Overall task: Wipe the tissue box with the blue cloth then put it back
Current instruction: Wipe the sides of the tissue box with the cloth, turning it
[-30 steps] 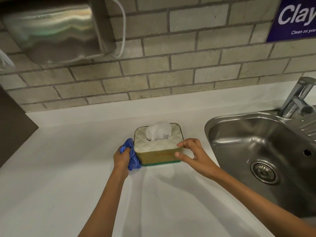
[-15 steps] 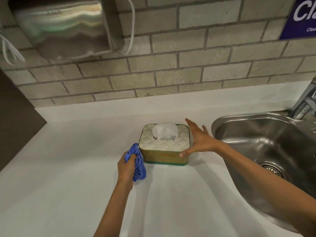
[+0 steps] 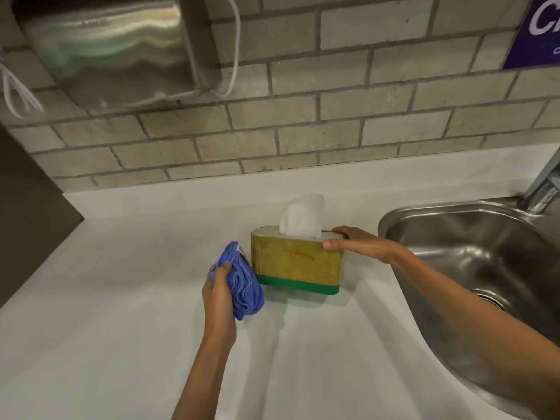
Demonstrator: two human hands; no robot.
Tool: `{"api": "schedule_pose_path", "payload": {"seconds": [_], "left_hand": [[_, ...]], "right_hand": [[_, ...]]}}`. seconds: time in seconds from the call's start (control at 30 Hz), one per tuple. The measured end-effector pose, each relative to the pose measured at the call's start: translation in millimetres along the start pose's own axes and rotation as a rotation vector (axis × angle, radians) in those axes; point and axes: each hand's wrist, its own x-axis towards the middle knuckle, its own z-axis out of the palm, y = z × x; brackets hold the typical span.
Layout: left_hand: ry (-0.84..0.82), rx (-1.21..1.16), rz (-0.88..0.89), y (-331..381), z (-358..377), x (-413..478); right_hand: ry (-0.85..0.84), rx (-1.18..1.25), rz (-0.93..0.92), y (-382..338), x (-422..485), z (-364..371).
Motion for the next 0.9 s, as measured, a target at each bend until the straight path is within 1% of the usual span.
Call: {"api": "schedule_pose_path", "payload": {"seconds": [0.07, 0.17, 0.23, 0.27, 0.33, 0.43, 0.53, 0.7, 0.8, 0.9], "left_hand": [[-0.048, 0.128, 0.131, 4, 8, -8], [-0.127, 0.506, 0.387, -2, 25, -14], [-0.082, 0.739, 0.538, -12, 34, -17], [-0.061, 0.798, 0.597, -15, 36, -19], [-0.035, 0.881, 0.673, -21, 38, -20], [-0.001, 1.030, 0.698, -28, 38, -18], [-0.015, 1.058, 0.701, -31, 38, -15], [0.015, 0.999, 0.729, -26, 51, -12], [-0.078, 1.014, 0.838, -29, 64, -17], [-0.197, 1.066, 1.035, -37, 65, -23]], "right_hand": [[-0.021, -0.006, 0.009, -2, -2, -1], [-0.047, -0.017, 0.003, -2, -1, -1], [-0.057, -0.021, 0.003, -1, 1, -2], [-0.062, -0.026, 0.004, -1, 2, -3], [-0.073, -0.033, 0.011, 0, 4, -4], [-0.086, -0.022, 0.013, 2, 8, -5], [-0.106, -0.008, -0.007, 4, 10, -6], [-0.110, 0.008, -0.024, 5, 12, -6], [-0.106, 0.033, -0.029, 6, 12, -6], [-0.086, 0.042, -0.040, 8, 14, -6]]}}
